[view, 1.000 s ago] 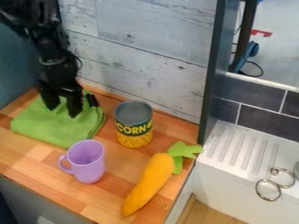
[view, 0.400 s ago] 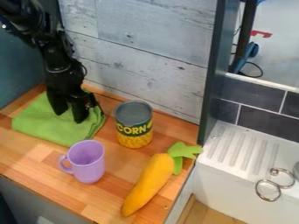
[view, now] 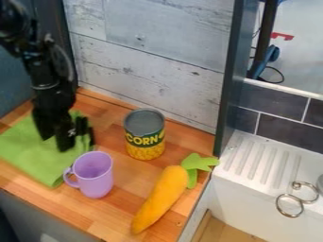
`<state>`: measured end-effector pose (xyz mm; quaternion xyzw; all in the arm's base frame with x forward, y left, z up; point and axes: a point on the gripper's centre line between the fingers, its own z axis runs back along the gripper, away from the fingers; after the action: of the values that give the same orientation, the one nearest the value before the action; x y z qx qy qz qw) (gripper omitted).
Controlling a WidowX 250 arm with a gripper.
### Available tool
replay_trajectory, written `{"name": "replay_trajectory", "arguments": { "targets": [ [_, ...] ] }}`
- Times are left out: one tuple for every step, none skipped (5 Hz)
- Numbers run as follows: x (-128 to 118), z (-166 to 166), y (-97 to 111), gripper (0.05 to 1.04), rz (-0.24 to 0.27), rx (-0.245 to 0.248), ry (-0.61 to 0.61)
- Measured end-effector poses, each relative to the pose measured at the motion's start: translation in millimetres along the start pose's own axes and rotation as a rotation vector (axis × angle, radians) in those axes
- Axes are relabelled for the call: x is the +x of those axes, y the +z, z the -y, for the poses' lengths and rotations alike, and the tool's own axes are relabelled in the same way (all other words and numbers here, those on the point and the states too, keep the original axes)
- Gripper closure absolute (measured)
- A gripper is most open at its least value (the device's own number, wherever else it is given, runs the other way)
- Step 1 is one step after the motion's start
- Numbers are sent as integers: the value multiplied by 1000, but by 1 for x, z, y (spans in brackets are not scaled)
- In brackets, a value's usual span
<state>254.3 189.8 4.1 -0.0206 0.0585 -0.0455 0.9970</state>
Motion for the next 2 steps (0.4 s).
{"name": "replay_trajectory", "arguments": {
  "targets": [
    [-38,-2,-5,83,-44,0,27],
    [-47,-6,-7,83,-26,9,54]
  ]
}}
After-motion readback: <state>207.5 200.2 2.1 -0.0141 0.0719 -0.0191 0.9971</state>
